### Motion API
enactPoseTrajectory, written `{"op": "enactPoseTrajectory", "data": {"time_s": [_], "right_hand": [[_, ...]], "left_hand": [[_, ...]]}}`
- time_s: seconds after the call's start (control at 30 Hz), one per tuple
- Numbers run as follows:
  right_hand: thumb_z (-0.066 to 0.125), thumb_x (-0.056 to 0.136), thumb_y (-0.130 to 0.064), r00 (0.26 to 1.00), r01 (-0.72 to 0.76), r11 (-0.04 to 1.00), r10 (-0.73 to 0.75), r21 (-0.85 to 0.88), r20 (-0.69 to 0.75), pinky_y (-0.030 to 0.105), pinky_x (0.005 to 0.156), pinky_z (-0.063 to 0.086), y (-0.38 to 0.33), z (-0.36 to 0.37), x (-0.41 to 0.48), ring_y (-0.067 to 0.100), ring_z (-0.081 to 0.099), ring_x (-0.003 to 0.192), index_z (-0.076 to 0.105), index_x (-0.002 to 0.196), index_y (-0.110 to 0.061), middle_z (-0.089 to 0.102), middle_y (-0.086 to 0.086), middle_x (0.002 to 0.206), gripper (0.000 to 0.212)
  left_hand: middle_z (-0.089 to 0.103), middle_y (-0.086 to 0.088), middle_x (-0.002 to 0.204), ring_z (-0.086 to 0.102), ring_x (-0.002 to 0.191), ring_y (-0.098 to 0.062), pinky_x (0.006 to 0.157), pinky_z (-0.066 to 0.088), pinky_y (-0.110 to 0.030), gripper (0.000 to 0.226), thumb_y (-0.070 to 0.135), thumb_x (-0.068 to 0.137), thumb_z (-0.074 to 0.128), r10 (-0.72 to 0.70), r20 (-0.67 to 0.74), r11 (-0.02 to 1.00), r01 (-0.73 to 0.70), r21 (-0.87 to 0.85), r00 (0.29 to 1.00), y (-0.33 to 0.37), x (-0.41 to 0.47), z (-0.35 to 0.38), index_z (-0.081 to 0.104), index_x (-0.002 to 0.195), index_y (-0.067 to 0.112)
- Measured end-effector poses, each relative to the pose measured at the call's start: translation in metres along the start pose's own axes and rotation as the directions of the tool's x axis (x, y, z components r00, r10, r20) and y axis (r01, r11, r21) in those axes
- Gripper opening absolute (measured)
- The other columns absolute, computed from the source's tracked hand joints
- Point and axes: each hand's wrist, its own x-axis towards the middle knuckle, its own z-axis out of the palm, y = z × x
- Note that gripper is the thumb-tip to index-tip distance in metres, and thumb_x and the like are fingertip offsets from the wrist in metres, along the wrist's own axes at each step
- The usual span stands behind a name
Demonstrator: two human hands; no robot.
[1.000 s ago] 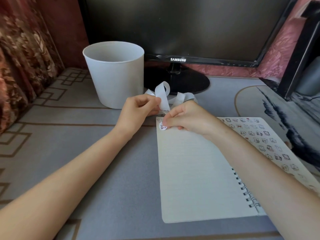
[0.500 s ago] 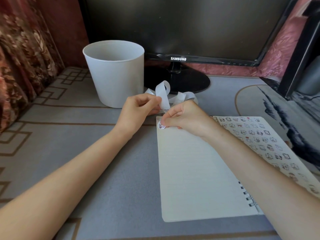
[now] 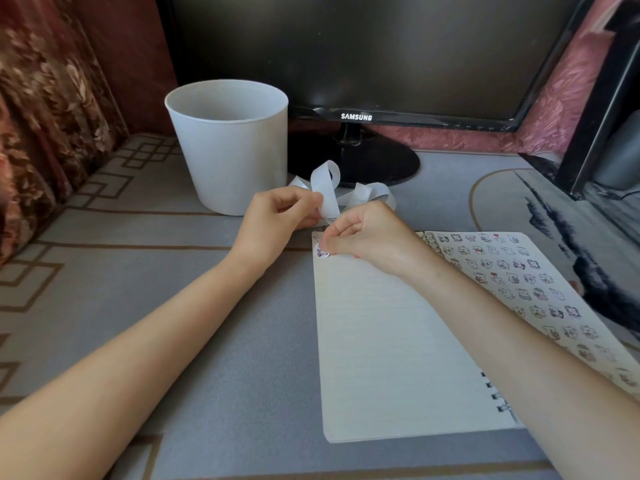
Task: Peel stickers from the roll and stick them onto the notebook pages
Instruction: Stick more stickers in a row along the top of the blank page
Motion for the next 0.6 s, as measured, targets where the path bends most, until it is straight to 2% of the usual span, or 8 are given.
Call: {"op": "enactPoseTrajectory", "data": {"time_s": [0.1, 0.3, 0.43, 0.6], "right_hand": [[0.075, 0.076, -0.017, 1.000, 0.001, 1.000, -0.001, -0.001, -0.001, 0.027, 0.063, 0.039, -0.0002, 0.0002, -0.0002, 0.009, 0.056, 0.067, 0.073, 0.069, -0.019, 0.072, 0.001, 0.073, 0.007], [0.074, 0.076, -0.016, 1.000, -0.003, 1.000, 0.003, -0.005, -0.018, 0.025, 0.060, 0.037, -0.0006, 0.0027, 0.0008, 0.012, 0.055, 0.065, 0.073, 0.071, -0.017, 0.073, 0.008, 0.077, 0.005], [0.074, 0.075, -0.014, 0.999, 0.011, 1.000, -0.011, -0.011, -0.032, 0.028, 0.062, 0.039, 0.0000, 0.0043, 0.0008, 0.016, 0.056, 0.067, 0.071, 0.066, -0.020, 0.072, 0.012, 0.077, 0.011], [0.072, 0.076, -0.015, 0.999, 0.023, 0.999, -0.024, -0.032, -0.039, 0.025, 0.058, 0.037, 0.0002, 0.0052, 0.0001, 0.011, 0.053, 0.061, 0.071, 0.066, -0.019, 0.065, -0.001, 0.063, 0.010]], "left_hand": [[0.068, -0.003, 0.076, 0.067, 0.077, -0.008, 0.077, 0.053, -0.018, 0.020, 0.011, 0.092, 0.058, -0.001, 0.000, 1.000, 0.001, 0.002, 1.000, 0.0000, 0.0001, -0.0002, 0.069, 0.076, 0.008], [0.068, -0.003, 0.076, 0.067, 0.076, -0.008, 0.077, 0.053, -0.018, 0.020, 0.012, 0.092, 0.059, -0.003, -0.007, 1.000, 0.003, 0.005, 1.000, -0.0001, 0.0000, 0.0000, 0.069, 0.075, 0.008], [0.068, -0.005, 0.079, 0.067, 0.077, -0.009, 0.078, 0.054, -0.019, 0.019, 0.011, 0.092, 0.059, -0.002, -0.006, 1.000, 0.002, 0.010, 1.000, -0.0010, 0.0004, 0.0001, 0.069, 0.077, 0.006], [0.069, -0.010, 0.084, 0.067, 0.080, -0.011, 0.079, 0.054, -0.020, 0.019, 0.012, 0.092, 0.059, -0.007, -0.009, 1.000, 0.008, 0.020, 1.000, -0.0024, 0.0013, 0.0000, 0.070, 0.080, 0.004]]}}
